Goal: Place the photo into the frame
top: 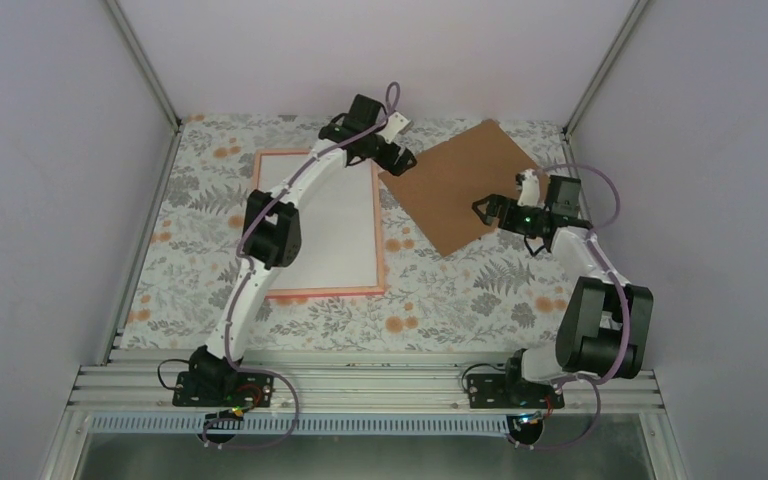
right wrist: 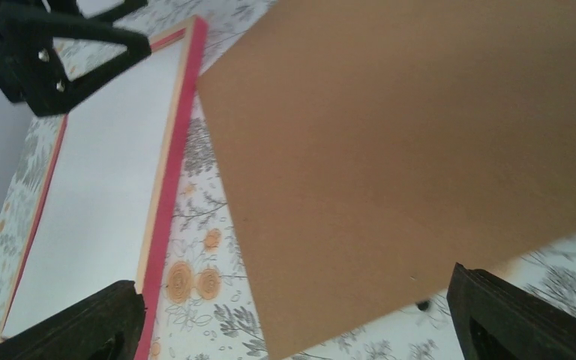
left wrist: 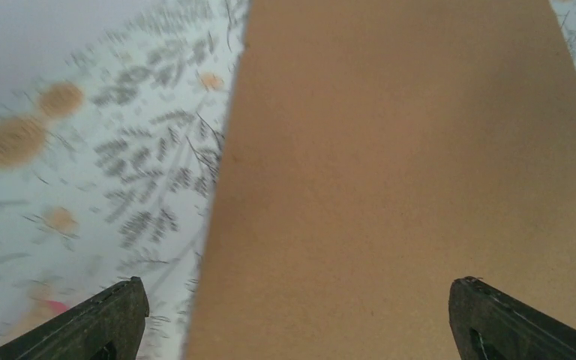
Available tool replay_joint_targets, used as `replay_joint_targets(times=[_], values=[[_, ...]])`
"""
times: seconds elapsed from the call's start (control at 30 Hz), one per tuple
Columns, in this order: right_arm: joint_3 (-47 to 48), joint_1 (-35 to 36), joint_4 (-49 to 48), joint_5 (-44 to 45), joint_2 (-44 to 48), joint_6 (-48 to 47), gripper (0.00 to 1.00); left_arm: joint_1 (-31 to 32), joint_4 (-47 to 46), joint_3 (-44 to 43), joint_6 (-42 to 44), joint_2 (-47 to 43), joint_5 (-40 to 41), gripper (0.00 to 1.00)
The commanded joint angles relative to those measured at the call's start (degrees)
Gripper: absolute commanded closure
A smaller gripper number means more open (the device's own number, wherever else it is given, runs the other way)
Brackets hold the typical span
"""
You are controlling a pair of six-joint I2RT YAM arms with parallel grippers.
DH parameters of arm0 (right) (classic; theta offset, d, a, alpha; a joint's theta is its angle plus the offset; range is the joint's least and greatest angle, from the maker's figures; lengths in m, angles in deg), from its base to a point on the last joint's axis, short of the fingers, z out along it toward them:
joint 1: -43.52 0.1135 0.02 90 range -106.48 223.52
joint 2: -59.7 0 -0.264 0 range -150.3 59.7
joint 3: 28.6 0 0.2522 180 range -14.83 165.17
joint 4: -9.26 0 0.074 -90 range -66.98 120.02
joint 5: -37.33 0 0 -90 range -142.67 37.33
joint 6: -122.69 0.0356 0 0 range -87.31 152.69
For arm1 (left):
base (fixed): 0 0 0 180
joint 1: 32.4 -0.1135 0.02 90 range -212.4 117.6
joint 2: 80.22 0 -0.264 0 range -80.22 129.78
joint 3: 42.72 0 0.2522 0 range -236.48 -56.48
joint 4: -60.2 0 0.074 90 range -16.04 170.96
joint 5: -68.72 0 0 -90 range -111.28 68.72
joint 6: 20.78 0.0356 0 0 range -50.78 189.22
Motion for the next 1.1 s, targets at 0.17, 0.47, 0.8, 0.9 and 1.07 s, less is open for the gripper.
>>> replay_joint_targets(times=[0.17,0.47,0.8,0.9,1.07], values=[[-5.0,-4.1,-4.7,5.7,0.3,8.7,0.0,2.9,-4.2,-3.6,-10.4,7.0,6.0,0.0],[-6.3,-4.5,-5.1,8.4,-0.1,10.1,0.0,4.4,-6.0,-3.9,-9.3,11.6,10.6,0.0],[-4.3,-10.2,-0.8,11.0,-3.6,9.9,0.0,5.8,7.0,3.4,-11.1,7.3,-2.1,0.01],[-3.5,-11.5,0.3,9.8,-4.6,9.4,0.0,7.1,7.3,10.2,-10.2,2.8,-6.2,0.01],[-2.7,-13.3,2.5,9.9,-6.1,6.6,0.0,9.7,-0.4,29.3,-8.2,-9.7,-10.2,0.02]])
